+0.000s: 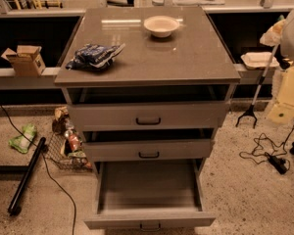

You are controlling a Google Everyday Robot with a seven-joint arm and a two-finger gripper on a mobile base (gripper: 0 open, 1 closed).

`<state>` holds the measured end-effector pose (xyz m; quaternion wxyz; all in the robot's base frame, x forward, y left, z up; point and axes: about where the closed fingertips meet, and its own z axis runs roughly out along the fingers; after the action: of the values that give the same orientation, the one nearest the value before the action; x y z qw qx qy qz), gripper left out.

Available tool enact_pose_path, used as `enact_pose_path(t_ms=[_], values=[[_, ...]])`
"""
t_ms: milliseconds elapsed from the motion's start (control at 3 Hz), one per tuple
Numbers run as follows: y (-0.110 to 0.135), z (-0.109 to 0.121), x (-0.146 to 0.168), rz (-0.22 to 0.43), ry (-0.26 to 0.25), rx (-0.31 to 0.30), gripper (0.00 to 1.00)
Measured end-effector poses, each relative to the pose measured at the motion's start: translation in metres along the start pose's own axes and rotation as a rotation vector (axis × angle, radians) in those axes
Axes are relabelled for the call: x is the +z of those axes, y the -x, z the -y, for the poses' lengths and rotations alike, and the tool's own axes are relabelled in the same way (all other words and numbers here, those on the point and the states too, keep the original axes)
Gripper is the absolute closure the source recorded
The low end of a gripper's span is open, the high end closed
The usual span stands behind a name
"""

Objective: Place blue chip bag into bottom drawer

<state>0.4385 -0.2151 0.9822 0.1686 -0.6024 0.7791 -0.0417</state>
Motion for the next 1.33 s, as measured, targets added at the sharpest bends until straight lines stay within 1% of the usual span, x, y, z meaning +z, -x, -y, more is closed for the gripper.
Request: enact_pose_path(t_ms=[333, 667, 1000, 1333], values=[[0.0, 0.0, 0.0, 0.0, 0.0, 0.0, 0.0], [0.01, 0.008, 0.003, 0.028, -0.026, -0.01, 0.0], [0.047, 0.036, 0.014, 0.134, -0.088, -0.06, 0.0], [0.1, 0.073, 0.027, 0.275, -0.149, -0.092, 0.0]])
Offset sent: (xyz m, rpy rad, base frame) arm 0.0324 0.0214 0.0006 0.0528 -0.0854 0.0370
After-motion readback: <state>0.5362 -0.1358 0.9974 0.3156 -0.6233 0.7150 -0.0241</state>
